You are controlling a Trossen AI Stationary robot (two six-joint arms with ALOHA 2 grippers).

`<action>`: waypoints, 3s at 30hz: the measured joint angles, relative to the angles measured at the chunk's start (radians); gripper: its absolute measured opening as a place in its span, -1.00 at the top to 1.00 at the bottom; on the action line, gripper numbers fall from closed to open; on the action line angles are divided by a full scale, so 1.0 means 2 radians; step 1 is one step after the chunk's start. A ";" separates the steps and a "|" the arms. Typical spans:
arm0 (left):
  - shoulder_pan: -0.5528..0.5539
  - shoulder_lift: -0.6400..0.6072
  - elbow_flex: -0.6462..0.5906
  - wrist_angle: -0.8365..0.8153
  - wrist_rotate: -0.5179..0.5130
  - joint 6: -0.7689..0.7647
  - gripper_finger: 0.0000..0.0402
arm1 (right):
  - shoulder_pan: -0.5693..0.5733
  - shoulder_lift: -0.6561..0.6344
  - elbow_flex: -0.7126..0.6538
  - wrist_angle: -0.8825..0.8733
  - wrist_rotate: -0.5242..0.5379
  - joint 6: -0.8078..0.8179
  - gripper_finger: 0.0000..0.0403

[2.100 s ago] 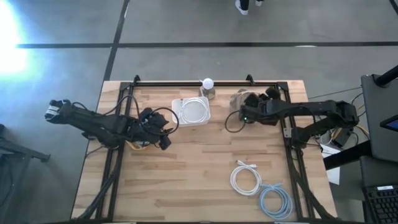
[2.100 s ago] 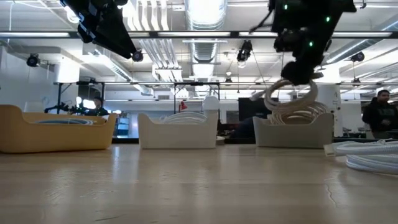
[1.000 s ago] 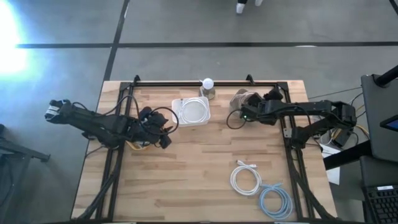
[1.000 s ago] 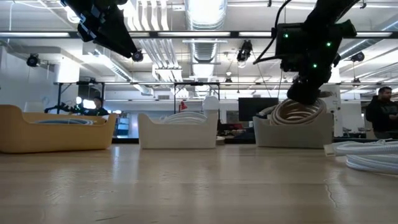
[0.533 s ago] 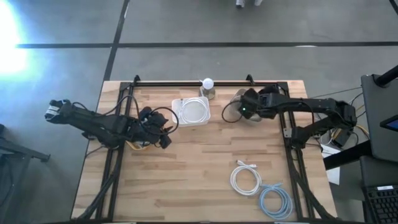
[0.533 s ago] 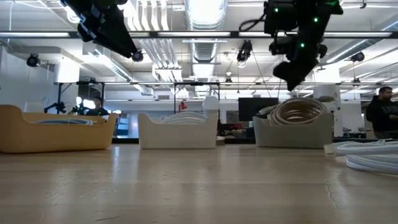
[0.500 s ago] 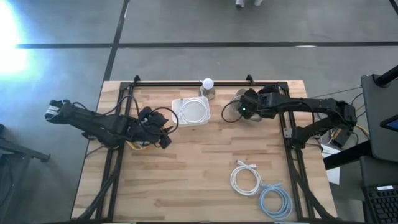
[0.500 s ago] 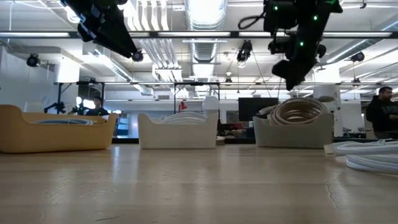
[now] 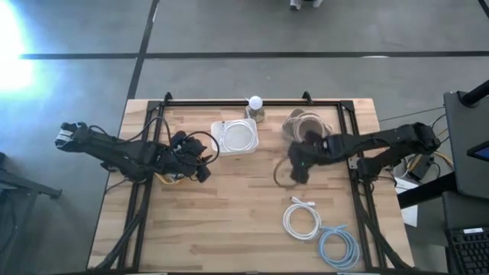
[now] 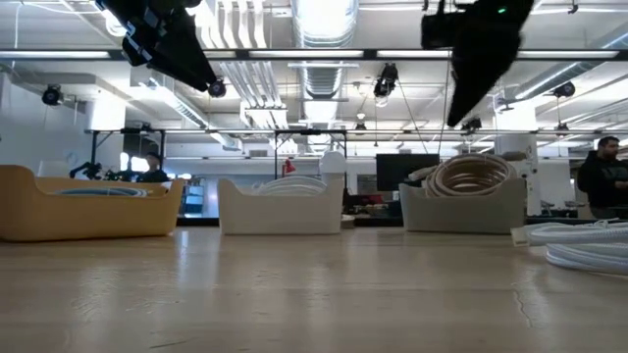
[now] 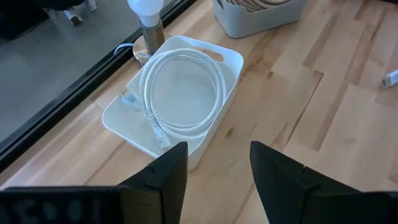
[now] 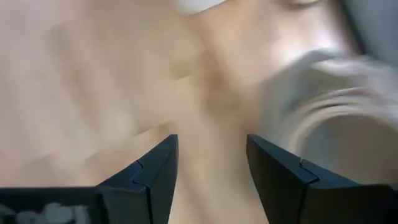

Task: Sort HDMI cables
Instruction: Put the white hdmi cable into the white bin

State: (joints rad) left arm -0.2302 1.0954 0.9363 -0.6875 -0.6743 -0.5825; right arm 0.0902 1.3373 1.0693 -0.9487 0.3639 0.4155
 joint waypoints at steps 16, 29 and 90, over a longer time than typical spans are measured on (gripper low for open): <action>0.000 0.000 0.000 0.016 0.000 -0.001 0.11 | 0.162 0.001 -0.108 0.103 -0.151 0.170 0.07; 0.000 0.000 0.000 0.015 0.000 -0.001 0.11 | 0.218 0.001 -0.199 0.184 -0.169 0.238 0.09; 0.000 0.000 -0.002 0.017 -0.016 0.017 0.11 | -0.044 0.173 0.001 0.555 0.173 -0.268 0.91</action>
State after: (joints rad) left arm -0.2302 1.0958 0.9325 -0.6544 -0.7059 -0.5480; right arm 0.0012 1.6832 1.0707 0.1610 0.7097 -0.1208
